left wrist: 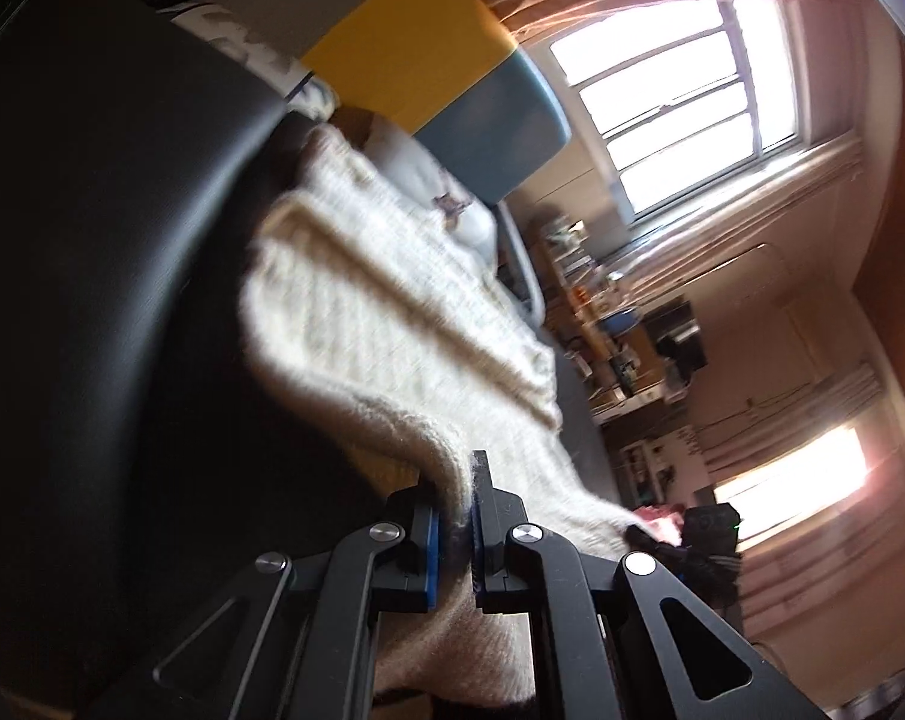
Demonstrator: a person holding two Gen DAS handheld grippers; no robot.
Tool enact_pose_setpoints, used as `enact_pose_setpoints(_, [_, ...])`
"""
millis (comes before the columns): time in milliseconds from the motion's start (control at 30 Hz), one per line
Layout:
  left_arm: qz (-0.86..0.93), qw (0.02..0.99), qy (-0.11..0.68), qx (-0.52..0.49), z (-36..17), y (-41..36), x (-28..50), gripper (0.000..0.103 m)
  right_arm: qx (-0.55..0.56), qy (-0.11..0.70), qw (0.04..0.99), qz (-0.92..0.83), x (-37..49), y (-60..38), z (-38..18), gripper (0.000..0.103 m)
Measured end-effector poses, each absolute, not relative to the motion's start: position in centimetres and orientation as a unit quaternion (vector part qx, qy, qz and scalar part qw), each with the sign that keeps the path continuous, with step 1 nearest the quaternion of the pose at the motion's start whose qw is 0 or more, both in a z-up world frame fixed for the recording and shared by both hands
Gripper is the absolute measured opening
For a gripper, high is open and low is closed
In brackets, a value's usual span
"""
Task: Fold clothes
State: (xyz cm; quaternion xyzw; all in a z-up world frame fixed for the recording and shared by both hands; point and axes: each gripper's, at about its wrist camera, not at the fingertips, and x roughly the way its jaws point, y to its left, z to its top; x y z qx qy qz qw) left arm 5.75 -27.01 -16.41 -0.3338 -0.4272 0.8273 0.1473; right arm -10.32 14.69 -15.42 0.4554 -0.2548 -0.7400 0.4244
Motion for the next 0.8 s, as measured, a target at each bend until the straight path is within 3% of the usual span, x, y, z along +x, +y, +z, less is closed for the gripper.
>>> enact_pose_setpoints(300, [0.840,0.166,-0.415,-0.309,-11.8,-28.4,-6.2,0.007,0.436,-0.288,0.393,-0.756,-23.0,13.0,-14.3,0.007])
enact_pose_setpoints(567, [0.825,0.091,-0.446,-0.336,-14.9,-32.2,-17.7,0.007,0.520,-0.324,0.264,-0.745,-32.8,12.5,-21.0,0.008])
enact_pose_setpoints(700, [0.802,0.035,-0.455,-0.385,-19.2,-33.8,-21.1,0.007,0.537,-0.396,0.254,-0.700,-34.1,13.6,-23.3,0.016])
enact_pose_setpoints(733, [0.797,0.033,-0.459,-0.392,-20.0,-34.0,-21.5,0.007,0.536,-0.411,0.265,-0.688,-34.1,13.9,-23.3,0.027])
enact_pose_setpoints(800, [0.783,0.030,-0.473,-0.404,-21.4,-34.5,-21.9,0.008,0.541,-0.423,0.284,-0.669,-33.9,13.9,-23.0,0.032])
